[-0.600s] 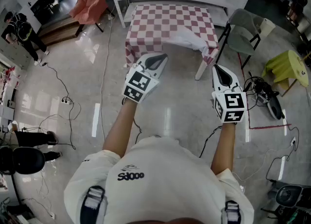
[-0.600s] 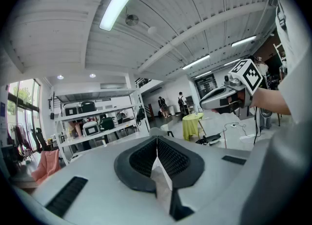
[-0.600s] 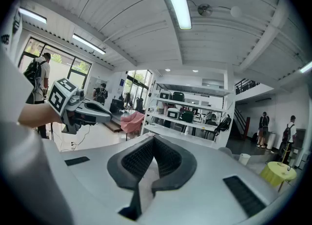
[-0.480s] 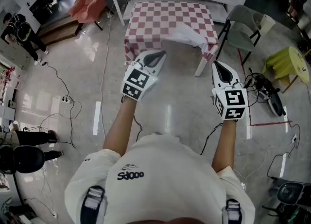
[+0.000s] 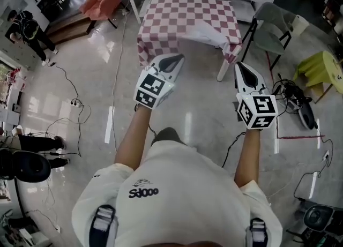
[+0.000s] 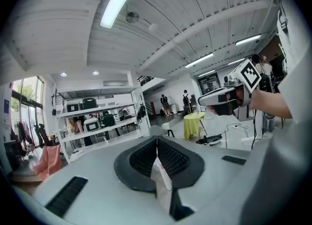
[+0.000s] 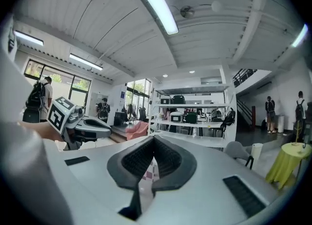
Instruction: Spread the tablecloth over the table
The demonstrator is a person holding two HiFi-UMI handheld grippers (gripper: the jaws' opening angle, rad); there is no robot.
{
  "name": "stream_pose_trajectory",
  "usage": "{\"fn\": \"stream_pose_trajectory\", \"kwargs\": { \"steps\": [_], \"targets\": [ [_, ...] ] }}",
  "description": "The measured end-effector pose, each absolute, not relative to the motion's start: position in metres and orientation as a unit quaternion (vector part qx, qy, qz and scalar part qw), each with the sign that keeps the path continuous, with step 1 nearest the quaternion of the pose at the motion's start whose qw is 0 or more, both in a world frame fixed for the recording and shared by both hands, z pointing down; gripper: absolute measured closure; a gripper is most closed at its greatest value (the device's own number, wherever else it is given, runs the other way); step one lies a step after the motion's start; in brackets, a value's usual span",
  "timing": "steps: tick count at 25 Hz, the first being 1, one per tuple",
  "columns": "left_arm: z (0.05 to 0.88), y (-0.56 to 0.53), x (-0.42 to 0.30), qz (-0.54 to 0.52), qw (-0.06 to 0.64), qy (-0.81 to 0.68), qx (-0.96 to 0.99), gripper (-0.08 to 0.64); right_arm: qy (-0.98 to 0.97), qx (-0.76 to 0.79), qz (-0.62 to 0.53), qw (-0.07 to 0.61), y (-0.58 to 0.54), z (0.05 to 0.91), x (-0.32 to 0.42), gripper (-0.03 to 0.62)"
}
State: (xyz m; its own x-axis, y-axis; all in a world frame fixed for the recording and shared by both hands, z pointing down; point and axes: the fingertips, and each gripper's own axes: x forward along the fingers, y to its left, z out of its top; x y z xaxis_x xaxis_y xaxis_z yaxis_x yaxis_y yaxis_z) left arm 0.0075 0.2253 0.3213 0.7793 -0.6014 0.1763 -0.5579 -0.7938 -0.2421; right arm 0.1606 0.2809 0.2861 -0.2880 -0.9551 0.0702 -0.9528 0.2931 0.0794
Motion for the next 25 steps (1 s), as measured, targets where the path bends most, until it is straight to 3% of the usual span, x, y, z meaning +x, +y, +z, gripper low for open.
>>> {"fn": "stream_pose_trajectory", "kwargs": {
  "steps": [12, 25],
  "targets": [
    [0.342, 0.179, 0.031, -0.128, 0.077, 0.304, -0.941, 0.529, -0.816, 0.574, 0.007, 0.073, 0.233, 0.322, 0.178, 0.571],
    [0.354, -0.014, 0.019, -0.128, 0.081, 0.3, -0.942, 0.529, -0.823, 0.563, 0.009, 0.077, 0.05, 0.328, 0.159, 0.571]
  ]
}}
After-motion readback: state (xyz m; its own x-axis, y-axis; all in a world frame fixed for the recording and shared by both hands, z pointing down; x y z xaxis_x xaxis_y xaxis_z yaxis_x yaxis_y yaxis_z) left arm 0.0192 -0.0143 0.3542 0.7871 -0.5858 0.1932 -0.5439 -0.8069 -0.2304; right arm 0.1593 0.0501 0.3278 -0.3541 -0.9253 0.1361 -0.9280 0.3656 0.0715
